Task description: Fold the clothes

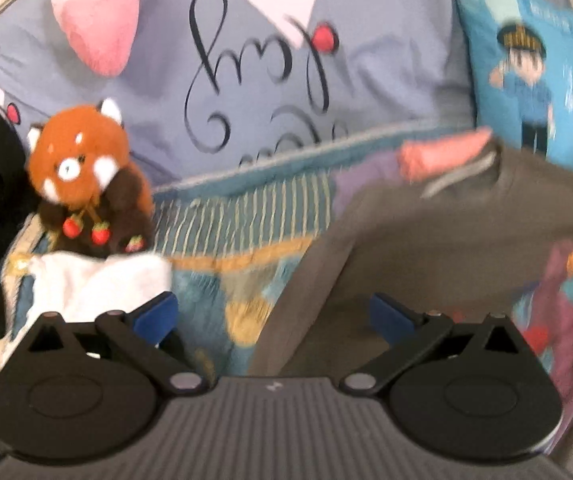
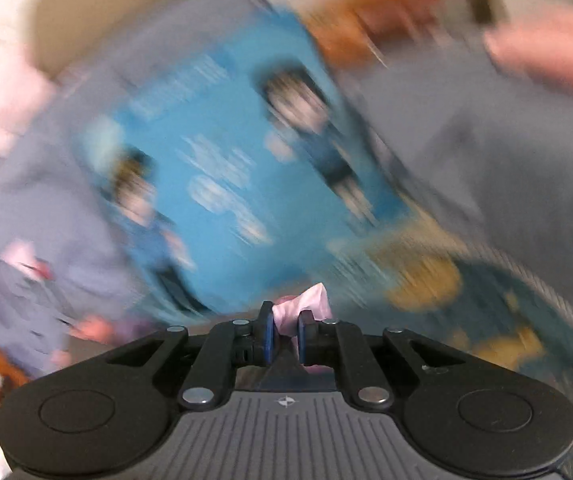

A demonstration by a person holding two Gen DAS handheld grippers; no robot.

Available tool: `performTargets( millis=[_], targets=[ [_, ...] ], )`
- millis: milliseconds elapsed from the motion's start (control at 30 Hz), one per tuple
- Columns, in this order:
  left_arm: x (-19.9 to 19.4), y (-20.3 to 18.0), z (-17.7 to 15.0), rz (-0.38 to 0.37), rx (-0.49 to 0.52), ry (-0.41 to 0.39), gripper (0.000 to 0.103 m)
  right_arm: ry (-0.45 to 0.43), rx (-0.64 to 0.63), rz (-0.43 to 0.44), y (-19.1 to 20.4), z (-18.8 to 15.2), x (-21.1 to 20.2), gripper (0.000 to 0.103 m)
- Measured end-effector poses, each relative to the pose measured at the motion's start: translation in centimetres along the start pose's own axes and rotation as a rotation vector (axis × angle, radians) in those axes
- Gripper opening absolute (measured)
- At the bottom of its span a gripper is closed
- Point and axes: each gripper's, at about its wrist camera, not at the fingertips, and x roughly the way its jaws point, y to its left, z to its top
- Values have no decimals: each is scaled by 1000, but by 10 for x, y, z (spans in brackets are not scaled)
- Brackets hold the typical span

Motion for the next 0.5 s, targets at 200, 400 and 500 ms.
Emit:
performTargets(
  millis=[200,400,500],
  targets=[
    [-7,-1,-61,-8,-35,90,103,131,-112,-154,-5,-22,48,18],
    [-46,5,-117,3,-30,94,103,47,-59,-183,-22,-30,-4,43],
    [-67,6,-141,5,-29,87,103,61,-49,-97,-33,-50,-46,43]
  ],
)
